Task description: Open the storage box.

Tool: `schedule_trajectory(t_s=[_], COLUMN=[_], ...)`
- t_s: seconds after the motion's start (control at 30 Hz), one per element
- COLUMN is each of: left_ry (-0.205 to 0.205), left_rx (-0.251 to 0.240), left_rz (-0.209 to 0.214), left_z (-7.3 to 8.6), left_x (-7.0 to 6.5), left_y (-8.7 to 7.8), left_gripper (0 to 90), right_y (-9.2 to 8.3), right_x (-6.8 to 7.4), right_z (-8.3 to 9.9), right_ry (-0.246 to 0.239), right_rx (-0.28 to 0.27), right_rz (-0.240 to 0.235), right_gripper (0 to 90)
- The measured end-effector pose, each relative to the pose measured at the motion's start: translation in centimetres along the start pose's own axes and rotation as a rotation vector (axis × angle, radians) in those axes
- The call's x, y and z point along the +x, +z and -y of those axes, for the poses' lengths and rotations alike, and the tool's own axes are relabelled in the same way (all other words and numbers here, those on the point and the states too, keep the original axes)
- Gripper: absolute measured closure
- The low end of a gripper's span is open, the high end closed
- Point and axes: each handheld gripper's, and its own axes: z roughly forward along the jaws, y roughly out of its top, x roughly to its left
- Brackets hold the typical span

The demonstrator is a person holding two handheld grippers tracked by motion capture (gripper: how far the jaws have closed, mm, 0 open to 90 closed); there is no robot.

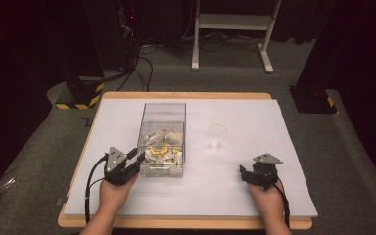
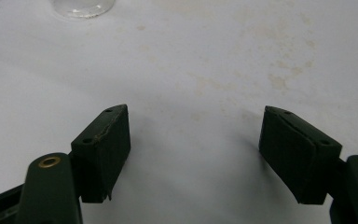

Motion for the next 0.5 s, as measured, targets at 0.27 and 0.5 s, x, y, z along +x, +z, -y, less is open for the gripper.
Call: schedule_trajectory(t_s=[0.27,0.5], left_ry=[-0.017,-0.003], left_rx=[-0.005,-0.002], left_rz=[0.003,0.001], left_z=[0.38,0.78], left_x=[0.13,-0.1], left_y=[0.2,-0.38], left_gripper=[69.2,70.3], right_y=[0.0,-0.01], right_x=[0.0,0.03], right_z=[0.0,0.01], right_ry=[0.0,-0.002], right_rx=[0.0,-0.001], right_rz=[0.0,0.001], right_gripper=[24.9,24.9])
